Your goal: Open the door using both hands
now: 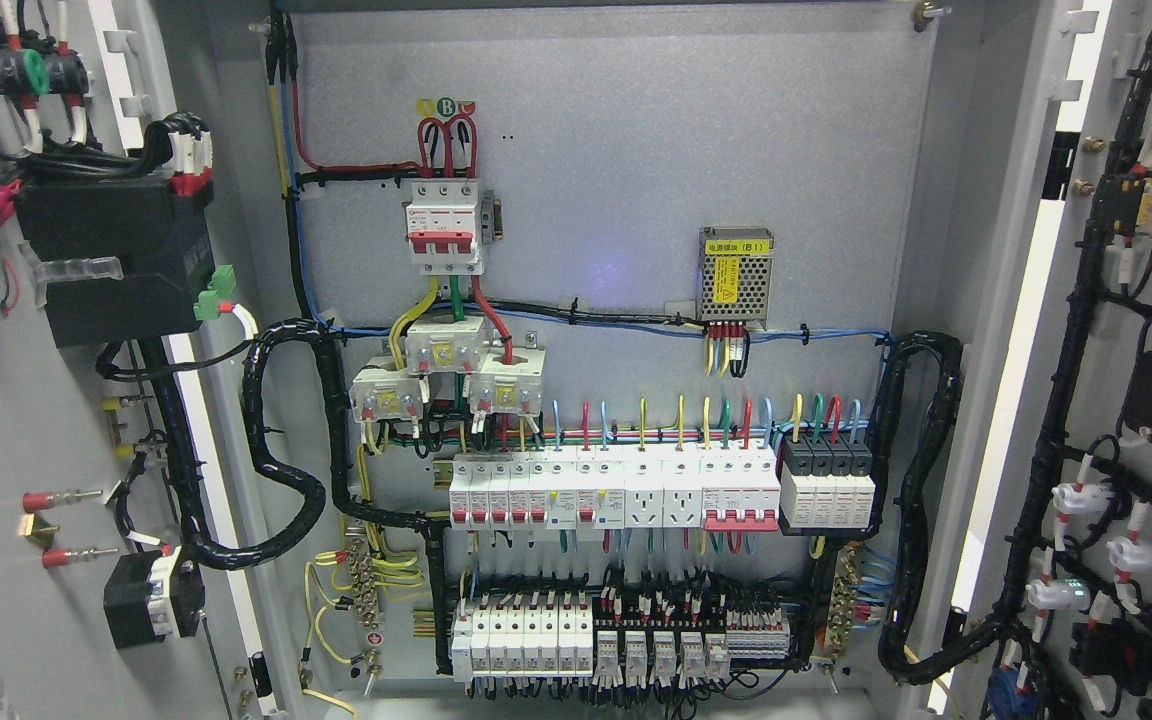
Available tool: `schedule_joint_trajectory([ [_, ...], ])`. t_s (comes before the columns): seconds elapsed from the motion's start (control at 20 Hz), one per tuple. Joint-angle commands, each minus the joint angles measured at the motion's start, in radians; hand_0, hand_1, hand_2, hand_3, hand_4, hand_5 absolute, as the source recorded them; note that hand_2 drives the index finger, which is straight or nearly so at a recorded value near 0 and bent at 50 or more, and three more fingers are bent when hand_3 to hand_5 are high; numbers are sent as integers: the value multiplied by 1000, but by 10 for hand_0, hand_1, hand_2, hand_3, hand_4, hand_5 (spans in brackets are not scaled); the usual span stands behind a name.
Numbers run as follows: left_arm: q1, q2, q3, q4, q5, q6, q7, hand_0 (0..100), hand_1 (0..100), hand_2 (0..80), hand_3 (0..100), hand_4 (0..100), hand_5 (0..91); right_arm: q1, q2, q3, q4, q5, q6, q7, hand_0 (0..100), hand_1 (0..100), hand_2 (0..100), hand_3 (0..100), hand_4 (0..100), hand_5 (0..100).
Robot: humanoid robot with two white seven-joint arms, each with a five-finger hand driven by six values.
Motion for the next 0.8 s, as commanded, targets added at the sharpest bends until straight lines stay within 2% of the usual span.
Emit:
schedule_joint_trajectory([
  [0.0, -9, 80, 56, -194, 113, -35, 0, 0, 0, 0, 0, 32, 0, 57, -69, -147, -22, -3, -30, -6, 0, 0, 0, 0, 0, 0],
  [0.15, -10, 100, 58, -196, 131, -116, 2, 0, 0, 0, 0, 32, 0, 57, -69, -191, -25, -5, -33, -6, 0, 0, 0, 0, 0, 0],
  [0.35, -16, 102, 58, -205, 133, -142, 2, 0, 0, 0, 0, 32, 0, 59, -71, -225, -45, -9, -70, -7, 0, 0, 0, 0, 0, 0],
  [0.65, -58, 95, 66, -231, 133, -211, 2, 0, 0, 0, 0, 32, 0, 73, -75, -231, -94, -28, -74, -13, 0, 0, 0, 0, 0, 0],
  [0.75, -68, 95, 75, -252, 136, -227, 3, 0, 0, 0, 0, 32, 0, 73, -77, -231, -117, -109, -73, -13, 0, 0, 0, 0, 0, 0],
])
